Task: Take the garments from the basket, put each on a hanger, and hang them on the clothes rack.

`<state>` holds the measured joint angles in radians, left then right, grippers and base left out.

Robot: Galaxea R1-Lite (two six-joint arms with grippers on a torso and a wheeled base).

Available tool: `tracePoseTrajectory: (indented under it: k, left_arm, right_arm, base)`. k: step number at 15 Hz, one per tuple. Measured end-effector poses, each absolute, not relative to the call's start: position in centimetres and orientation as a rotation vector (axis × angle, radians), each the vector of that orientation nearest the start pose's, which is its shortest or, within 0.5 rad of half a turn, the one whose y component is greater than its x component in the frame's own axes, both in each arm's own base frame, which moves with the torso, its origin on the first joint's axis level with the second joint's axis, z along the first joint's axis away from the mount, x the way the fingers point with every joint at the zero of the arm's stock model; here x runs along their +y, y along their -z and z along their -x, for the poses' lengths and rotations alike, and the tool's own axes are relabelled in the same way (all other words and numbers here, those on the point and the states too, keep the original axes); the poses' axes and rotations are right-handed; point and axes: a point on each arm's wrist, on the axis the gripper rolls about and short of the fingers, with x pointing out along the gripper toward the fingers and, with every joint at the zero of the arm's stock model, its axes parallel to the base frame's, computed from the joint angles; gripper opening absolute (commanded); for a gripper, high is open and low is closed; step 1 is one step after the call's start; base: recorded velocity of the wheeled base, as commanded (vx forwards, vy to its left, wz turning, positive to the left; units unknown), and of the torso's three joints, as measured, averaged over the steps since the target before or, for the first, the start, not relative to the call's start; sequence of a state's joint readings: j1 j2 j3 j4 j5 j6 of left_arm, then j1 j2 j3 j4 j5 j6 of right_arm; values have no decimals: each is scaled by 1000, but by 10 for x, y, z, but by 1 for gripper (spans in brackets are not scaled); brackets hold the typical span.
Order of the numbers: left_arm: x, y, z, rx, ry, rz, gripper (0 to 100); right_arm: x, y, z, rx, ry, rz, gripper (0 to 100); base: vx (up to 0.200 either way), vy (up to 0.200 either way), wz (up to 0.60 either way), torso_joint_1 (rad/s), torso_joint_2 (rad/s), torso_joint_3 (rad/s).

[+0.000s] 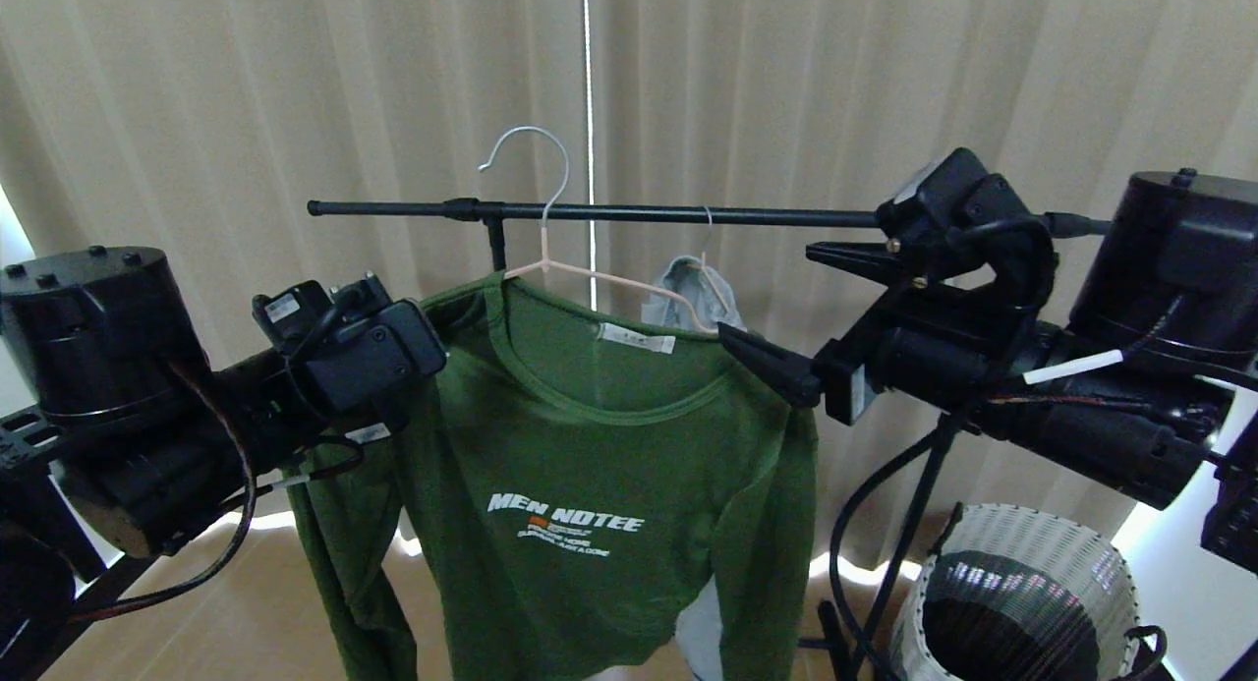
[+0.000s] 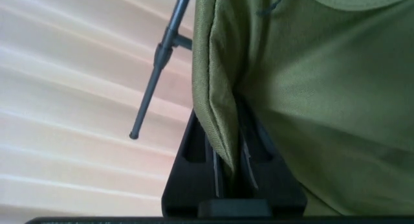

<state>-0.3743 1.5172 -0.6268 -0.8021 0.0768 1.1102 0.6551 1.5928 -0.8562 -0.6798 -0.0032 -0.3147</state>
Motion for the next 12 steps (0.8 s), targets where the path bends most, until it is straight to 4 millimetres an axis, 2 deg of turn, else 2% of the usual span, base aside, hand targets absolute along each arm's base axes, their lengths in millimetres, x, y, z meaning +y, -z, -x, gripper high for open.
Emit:
tracePoseTrajectory:
  k: [2,5,12]
  left_arm:
    - [-98,-206,-237,-111,330,-1108,0]
    - [-105,-207,-235,-129,352,-1102,0]
    - [-107,-203,-232,-124,372,-1108,0]
  right_arm:
    - [192,-232,-234,-50,-668,345,100]
    - [205,-234,-245,-48,-660,369,100]
    - [210,-233,-256,-39,-642,393,100]
  base:
    - [0,0,0,0,0,0]
    - [0,0,0,0,0,0]
    - [0,0,0,0,0,0]
